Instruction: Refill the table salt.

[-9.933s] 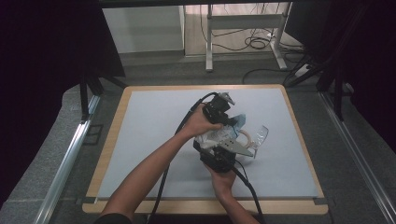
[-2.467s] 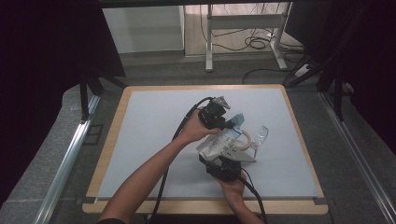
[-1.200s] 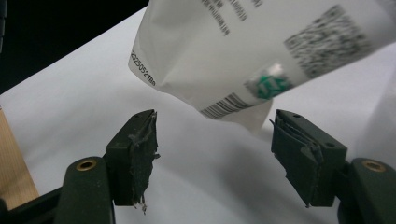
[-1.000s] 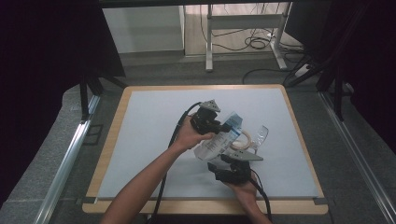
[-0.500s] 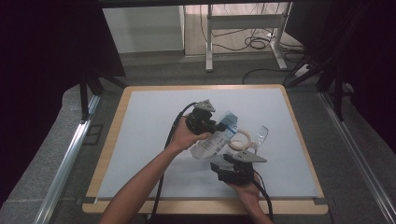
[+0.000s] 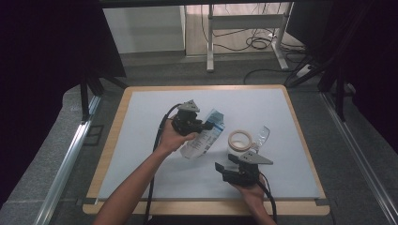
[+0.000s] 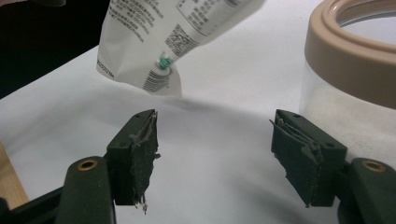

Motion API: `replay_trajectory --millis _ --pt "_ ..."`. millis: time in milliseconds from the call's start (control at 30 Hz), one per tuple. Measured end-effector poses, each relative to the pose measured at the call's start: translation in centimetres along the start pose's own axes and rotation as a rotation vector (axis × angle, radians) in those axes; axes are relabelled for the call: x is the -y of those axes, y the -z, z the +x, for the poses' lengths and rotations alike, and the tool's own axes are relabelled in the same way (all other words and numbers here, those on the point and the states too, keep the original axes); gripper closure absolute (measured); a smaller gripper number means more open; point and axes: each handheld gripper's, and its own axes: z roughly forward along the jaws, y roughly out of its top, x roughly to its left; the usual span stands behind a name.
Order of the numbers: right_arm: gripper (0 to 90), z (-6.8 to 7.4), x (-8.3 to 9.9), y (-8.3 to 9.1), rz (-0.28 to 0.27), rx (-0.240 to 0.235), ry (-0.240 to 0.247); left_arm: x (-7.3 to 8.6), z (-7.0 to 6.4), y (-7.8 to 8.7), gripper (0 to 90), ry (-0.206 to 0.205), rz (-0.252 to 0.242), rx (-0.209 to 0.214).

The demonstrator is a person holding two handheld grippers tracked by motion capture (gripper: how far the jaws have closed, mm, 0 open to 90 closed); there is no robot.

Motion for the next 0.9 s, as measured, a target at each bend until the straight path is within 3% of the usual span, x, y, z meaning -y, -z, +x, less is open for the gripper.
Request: replay_trajectory --millis 567,900 --pt "32.1 -0.2 0.1 0.1 -0.005 0.01 -0.003 3.2 3.2 3.4 89.3 0.083 -0.064 -0.11" --pt "32.1 -0.3 0.2 0.0 -0.001 0.01 -0.003 4.1 4.5 4.5 89.3 0.099 -0.107 -0.168"
